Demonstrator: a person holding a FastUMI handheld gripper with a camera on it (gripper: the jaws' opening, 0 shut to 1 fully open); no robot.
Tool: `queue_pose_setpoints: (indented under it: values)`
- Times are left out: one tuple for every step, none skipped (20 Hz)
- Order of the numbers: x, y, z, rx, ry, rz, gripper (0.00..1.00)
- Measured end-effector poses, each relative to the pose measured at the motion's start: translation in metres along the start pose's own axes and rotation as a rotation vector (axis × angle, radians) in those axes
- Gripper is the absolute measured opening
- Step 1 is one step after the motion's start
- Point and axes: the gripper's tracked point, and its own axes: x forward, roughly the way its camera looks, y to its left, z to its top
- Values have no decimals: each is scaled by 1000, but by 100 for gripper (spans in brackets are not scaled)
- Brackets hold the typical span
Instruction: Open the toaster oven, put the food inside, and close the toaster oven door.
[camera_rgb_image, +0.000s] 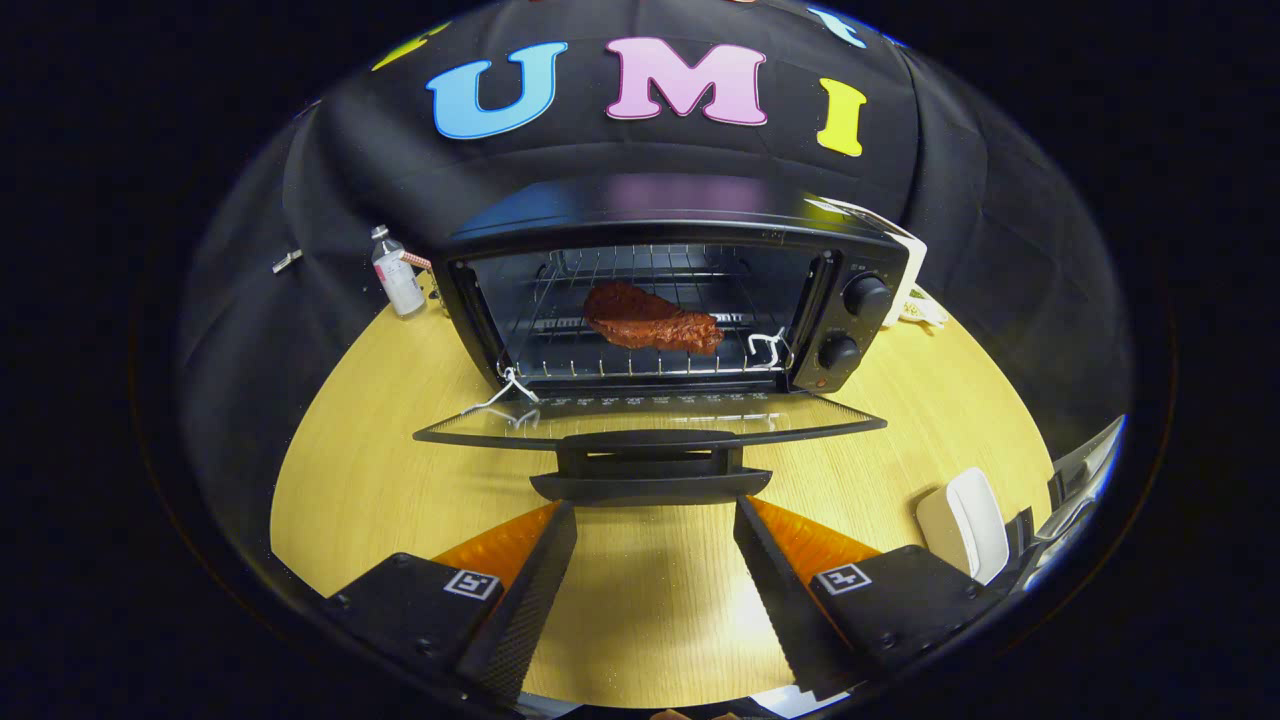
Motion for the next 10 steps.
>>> queue_pose_setpoints:
  values:
    - [-3, 0, 8, -5, -26, 2, 98]
    - [-4, 1, 16, -10, -54, 3, 98]
    - [-5, 1, 23, -8, -74, 6, 98]
    - [-6, 2, 31, -2, -97, 7, 98]
    - [-6, 2, 40, -3, -120, 10, 98]
    - [-5, 3, 51, -10, -144, 12, 98]
    - [-3, 5, 61, -15, -160, 18, 98]
    - [0, 7, 64, -9, -158, 30, 98]
    - [1, 9, 66, 10, -153, 43, 98]
    - [1, 12, 69, 34, -158, 49, 98]
